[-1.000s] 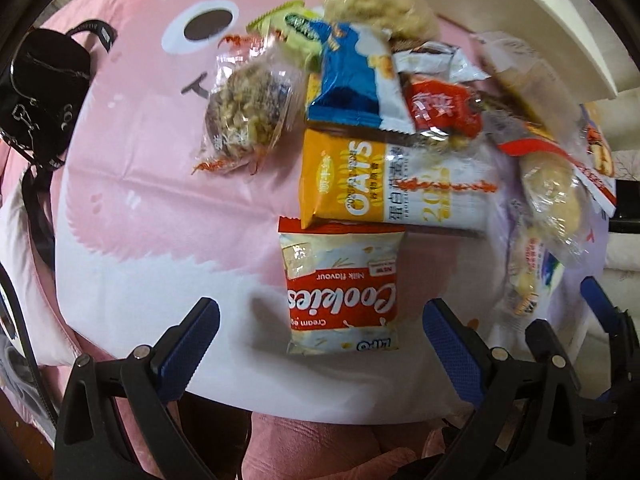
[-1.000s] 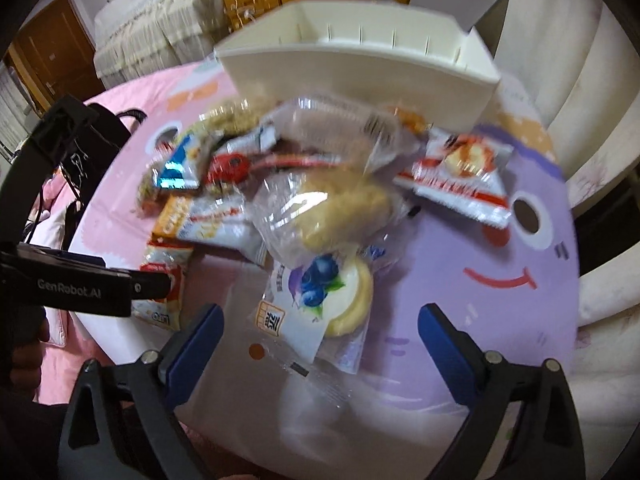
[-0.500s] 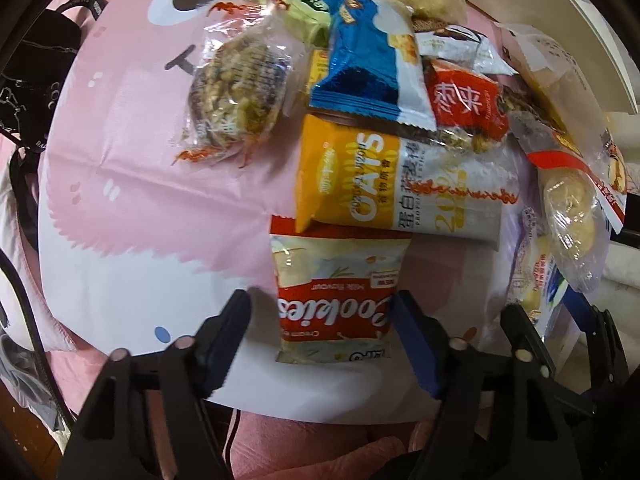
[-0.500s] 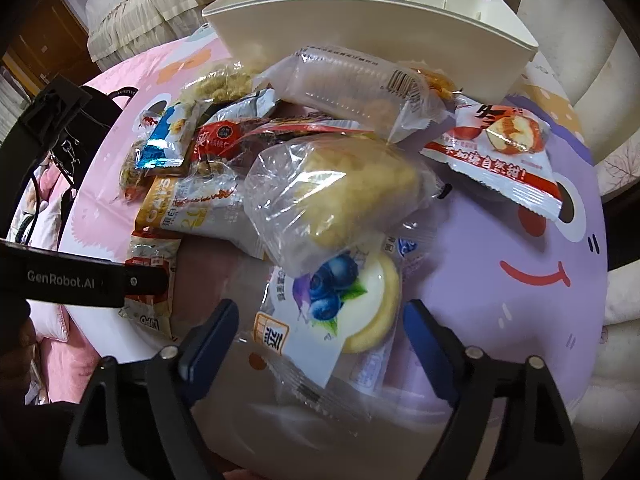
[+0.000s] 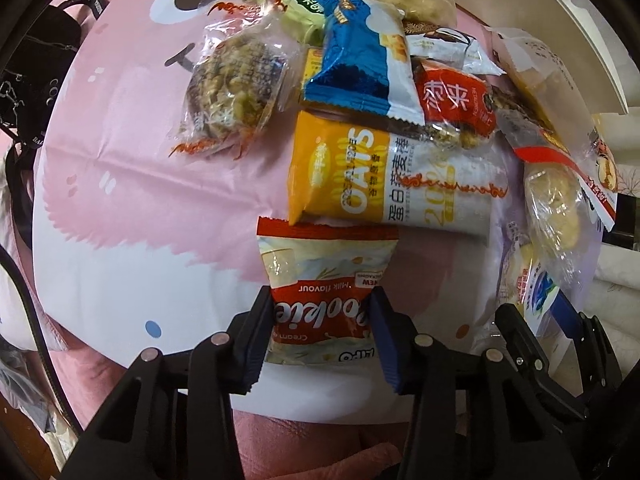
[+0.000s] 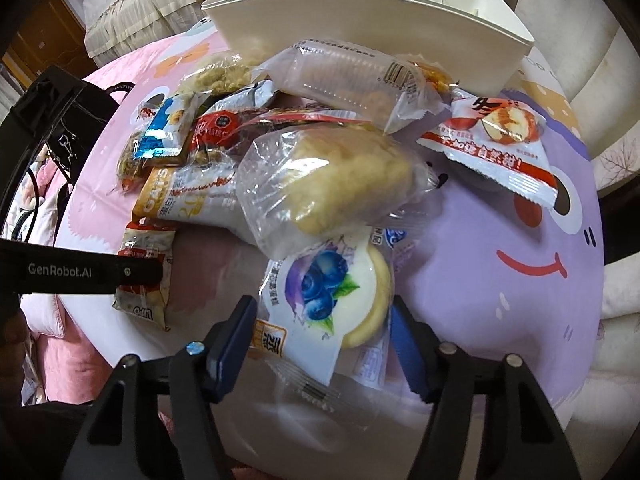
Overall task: Organize snacks
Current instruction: 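Lower left tool onto Cookies packet while right tool lowers onto blueberry cake packet, then lift Cookies packet with left tool while right tool lifts blueberry cake packet toward tray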
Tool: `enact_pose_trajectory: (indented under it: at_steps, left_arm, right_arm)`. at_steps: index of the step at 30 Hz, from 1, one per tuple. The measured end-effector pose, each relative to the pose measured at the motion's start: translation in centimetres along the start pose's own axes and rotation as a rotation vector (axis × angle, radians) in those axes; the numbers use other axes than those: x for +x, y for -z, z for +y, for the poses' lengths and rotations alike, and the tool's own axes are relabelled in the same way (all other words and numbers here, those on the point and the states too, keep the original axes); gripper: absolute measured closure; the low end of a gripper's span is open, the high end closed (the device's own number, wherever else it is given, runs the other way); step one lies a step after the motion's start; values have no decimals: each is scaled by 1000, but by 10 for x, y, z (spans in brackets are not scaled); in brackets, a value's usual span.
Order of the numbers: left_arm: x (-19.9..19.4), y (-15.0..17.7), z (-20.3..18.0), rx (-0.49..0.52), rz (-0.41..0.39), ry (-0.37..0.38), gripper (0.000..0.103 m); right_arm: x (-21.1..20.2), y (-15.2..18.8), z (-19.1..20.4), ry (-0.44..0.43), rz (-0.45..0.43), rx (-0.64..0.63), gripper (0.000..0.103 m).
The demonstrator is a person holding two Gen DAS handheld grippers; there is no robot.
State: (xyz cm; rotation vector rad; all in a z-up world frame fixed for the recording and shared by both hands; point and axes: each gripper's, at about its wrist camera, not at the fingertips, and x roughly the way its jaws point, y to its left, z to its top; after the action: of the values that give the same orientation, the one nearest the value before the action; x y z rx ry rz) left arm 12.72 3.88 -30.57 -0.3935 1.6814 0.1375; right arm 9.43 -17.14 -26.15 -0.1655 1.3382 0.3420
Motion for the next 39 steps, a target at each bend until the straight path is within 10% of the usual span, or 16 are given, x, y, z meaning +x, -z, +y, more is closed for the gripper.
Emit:
enact_pose_trajectory:
  at_steps: [21,39]
  left_arm:
    - [-82,100,19,-32,-139,24,58]
    - [-204,27,-17,100,-322,22,58]
  right_arm:
    - [-56,44,-12,25,-112,28,44]
    - [-133,-7,-55,47,-334,125,44]
